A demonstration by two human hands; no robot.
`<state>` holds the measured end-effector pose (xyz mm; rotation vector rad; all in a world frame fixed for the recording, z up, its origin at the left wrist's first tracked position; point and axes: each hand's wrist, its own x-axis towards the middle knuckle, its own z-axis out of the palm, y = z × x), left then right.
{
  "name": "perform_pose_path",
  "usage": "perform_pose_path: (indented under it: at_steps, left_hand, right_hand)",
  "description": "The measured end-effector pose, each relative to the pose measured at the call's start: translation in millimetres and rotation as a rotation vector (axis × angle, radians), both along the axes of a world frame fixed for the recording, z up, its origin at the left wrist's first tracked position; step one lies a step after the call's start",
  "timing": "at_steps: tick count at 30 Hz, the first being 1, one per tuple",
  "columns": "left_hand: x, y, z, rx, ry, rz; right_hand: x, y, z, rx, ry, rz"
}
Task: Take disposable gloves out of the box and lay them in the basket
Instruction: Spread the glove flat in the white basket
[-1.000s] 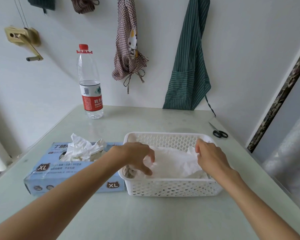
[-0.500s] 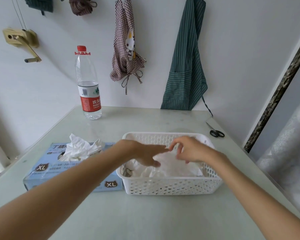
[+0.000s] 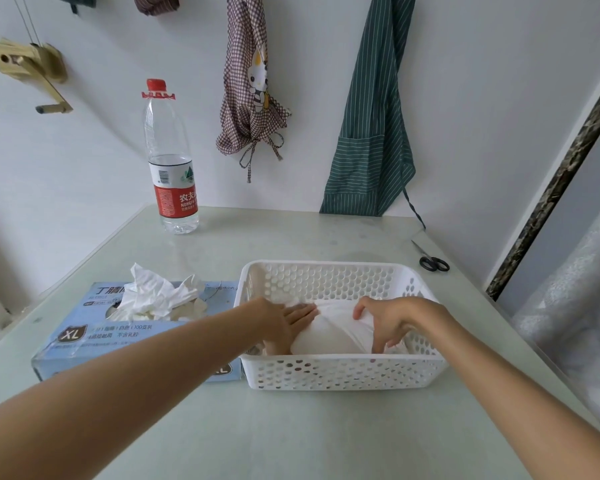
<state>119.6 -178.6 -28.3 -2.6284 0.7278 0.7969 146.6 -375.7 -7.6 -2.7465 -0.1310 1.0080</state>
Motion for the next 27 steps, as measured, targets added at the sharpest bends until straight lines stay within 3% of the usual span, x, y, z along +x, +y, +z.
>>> perform_pose_path:
  at_steps: [4,8,14,17,21,24,27]
  left_hand:
    - [1.7,2.9,6.7,-0.055,0.016,0.059]
    - [-5.4,10.9,37.2,-0.085,-0.112,-0.004]
    - [-11.9,20.7,30.7,0.375,-0.188,-0.043]
    - [-9.5,10.3,21.3,0.444,-0.198,-0.061]
    - [-8.8,15.9,28.4,0.275,-0.282,0.016]
    - [-21.3,29.3,49.6,0.085,-0.303,0.038]
    - [-31.6,40.3,57.7,-0.029,-0.365,-0.047]
  right_hand:
    - [-0.8,-0.9,2.6,0.021,-0.014,-0.01]
    - [-0.5,-1.9,-0.1,0.014,-0.032,-0.008]
    - [-2.5,-1.4,7.8,-0.02,-0.044,0.001]
    - [-6.3,-0.8,5.5,-0.041,-0.046,0.014]
    - [-11.4,-5.5,17.3,-0.061,-0.048,0.023]
    - [-18.8,-4.2,33.8,-0.101,-0.27,0.086]
    - [-18.7,17.4,35.1,0.107,-0.457,0.132]
